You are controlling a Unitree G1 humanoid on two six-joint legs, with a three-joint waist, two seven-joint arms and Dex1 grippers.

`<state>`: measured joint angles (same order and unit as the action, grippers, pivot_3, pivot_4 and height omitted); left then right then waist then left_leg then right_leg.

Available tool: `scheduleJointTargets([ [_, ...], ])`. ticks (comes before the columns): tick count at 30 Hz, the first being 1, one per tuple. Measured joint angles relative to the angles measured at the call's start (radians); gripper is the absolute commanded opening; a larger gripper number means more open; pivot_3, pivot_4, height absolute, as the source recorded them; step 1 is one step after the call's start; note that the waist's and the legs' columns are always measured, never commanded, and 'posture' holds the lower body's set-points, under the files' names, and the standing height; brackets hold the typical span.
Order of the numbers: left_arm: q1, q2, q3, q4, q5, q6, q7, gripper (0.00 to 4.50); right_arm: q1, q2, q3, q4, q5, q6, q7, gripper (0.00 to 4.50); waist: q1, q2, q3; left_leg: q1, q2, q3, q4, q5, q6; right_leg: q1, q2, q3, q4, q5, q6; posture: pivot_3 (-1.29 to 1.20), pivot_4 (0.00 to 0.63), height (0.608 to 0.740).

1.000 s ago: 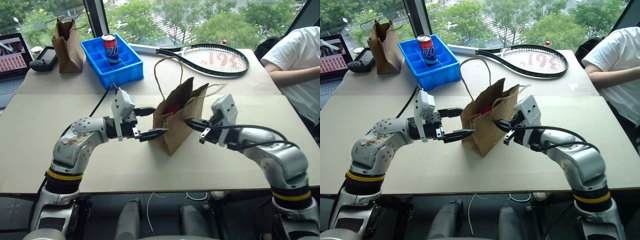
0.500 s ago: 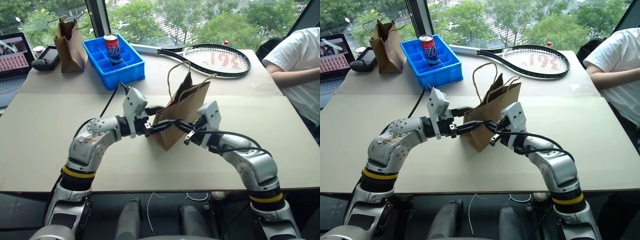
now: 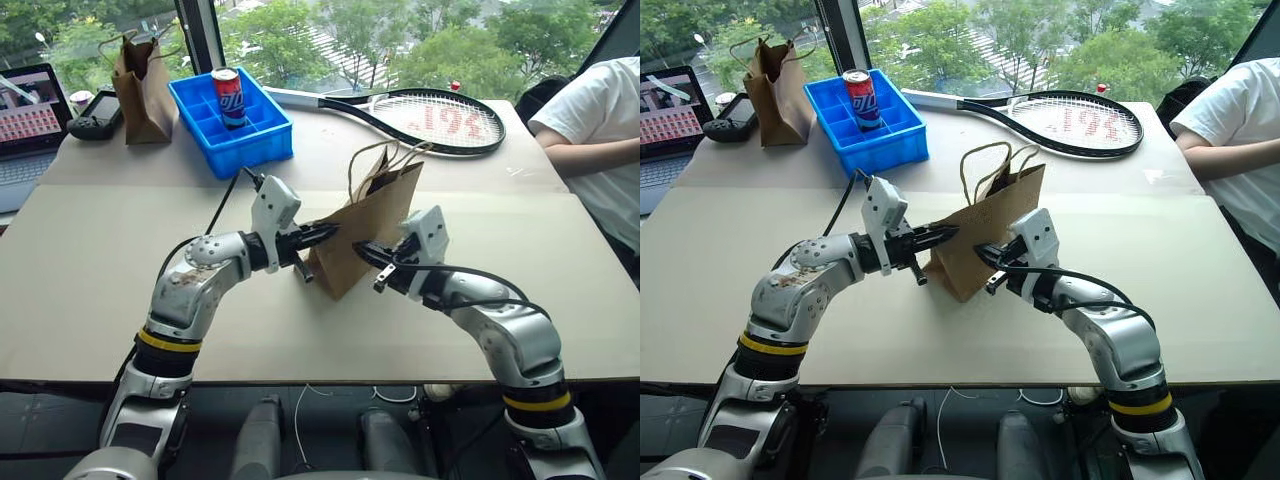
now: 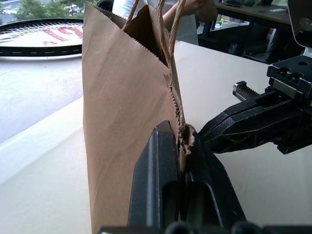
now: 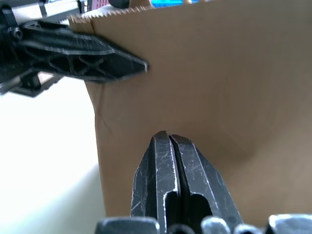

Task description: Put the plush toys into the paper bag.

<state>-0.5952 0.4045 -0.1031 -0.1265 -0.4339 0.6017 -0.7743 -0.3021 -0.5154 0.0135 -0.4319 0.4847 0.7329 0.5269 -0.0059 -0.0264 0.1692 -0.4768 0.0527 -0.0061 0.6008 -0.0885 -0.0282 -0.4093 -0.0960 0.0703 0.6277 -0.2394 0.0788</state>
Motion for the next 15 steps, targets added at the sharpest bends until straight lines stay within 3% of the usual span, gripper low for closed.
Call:
scheduleJointTargets([
  [8,-0.149,0.083,0.013,0.179,-0.024,-0.161,-0.318,0.07,0.215,-0.294,-0.273,-0.086,0.114,0.067,0.187,0.00,0.003,0.000,0.000,0.001,0.000,0.000,-0.001,0.000,0.000,0.001,0.000,0.000,-0.001,-0.001,0.000,0.00,0.150,0.740],
  [15,-0.253,0.097,-0.017,0.429,-0.020,-0.329,-0.640,0.07,0.391,-0.387,-0.508,-0.075,0.129,0.067,0.286,0.00,0.003,0.000,0.000,0.001,0.000,0.000,0.000,0.000,0.000,0.002,0.000,0.000,-0.002,-0.002,0.002,0.00,0.150,0.740],
])
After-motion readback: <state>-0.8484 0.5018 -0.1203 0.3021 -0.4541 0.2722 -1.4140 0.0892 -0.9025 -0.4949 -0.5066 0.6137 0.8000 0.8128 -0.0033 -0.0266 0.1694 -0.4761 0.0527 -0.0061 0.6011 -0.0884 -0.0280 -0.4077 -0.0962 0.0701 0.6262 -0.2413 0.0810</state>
